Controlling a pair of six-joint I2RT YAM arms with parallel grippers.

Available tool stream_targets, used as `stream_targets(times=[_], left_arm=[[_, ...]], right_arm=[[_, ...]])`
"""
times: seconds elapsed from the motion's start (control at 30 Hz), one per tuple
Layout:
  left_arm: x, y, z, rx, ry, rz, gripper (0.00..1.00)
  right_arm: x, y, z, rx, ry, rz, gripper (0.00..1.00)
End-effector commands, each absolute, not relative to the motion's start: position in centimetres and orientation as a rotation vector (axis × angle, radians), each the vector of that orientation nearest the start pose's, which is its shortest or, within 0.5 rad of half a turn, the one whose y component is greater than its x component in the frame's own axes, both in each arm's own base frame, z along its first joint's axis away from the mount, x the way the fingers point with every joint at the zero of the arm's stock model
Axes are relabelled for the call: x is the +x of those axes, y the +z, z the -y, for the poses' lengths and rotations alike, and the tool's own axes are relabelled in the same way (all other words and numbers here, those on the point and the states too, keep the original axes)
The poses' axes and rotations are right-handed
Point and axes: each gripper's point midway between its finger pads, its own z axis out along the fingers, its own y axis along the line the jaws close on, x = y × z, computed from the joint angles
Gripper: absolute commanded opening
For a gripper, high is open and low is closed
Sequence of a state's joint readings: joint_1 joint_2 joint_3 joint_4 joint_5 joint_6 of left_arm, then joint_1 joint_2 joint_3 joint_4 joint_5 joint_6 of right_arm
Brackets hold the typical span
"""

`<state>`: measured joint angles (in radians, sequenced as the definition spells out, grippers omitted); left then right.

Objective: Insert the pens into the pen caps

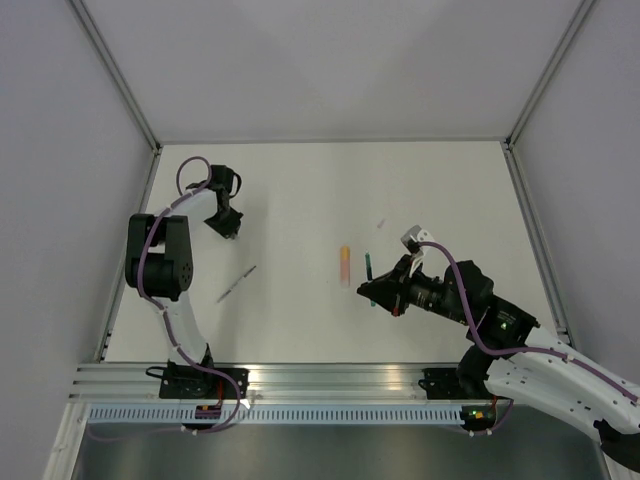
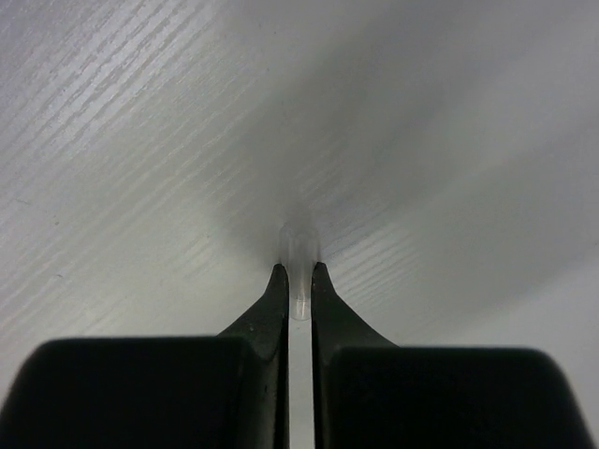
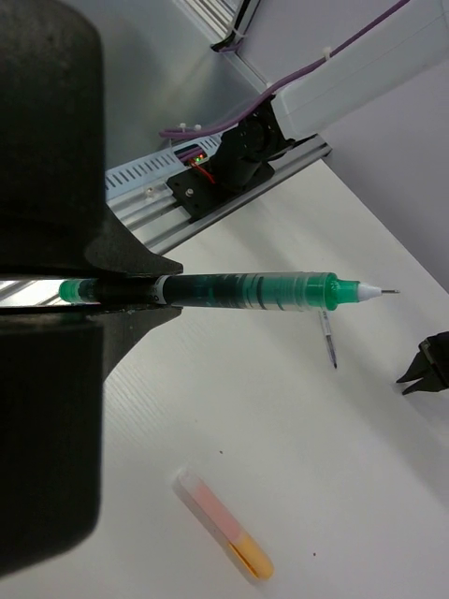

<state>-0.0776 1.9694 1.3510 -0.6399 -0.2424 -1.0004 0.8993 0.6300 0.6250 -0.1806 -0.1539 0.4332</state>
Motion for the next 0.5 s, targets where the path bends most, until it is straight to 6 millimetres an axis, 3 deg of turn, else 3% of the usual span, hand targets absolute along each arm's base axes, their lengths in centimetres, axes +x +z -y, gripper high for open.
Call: stream_targets(times=[0.0,0.07,0.17,0.3,0.47], left_arm=[[39.7,1.7,3.0,-1.15,-0.009,-2.48,0.02],[39.6,3.2,3.8,-1.095,-0.085,-2.458,0.02],[38.8,3.6,4.3,-1.039,-0.153,-2.43,0.02],[39.4,8.2,4.2,-0.906,-0.228,-2.308,0.02],[40.1,14.6,7.1,-0.684,-0.479,-2.196,0.02]], right_arm=[[13.2,25.1,-25.8,-0.578,1.17,-1.776,0.0],[12.5,24.8,-26.0,-0.592,1.217,-1.768,0.0],[12.3,25.1,-26.0,-0.6,1.232,-1.747,0.0],[13.1,25.9,-25.8,-0.596,1.175,-1.736,0.0],[14.1,24.3,-26.1,-0.586,1.125,-1.781,0.0]])
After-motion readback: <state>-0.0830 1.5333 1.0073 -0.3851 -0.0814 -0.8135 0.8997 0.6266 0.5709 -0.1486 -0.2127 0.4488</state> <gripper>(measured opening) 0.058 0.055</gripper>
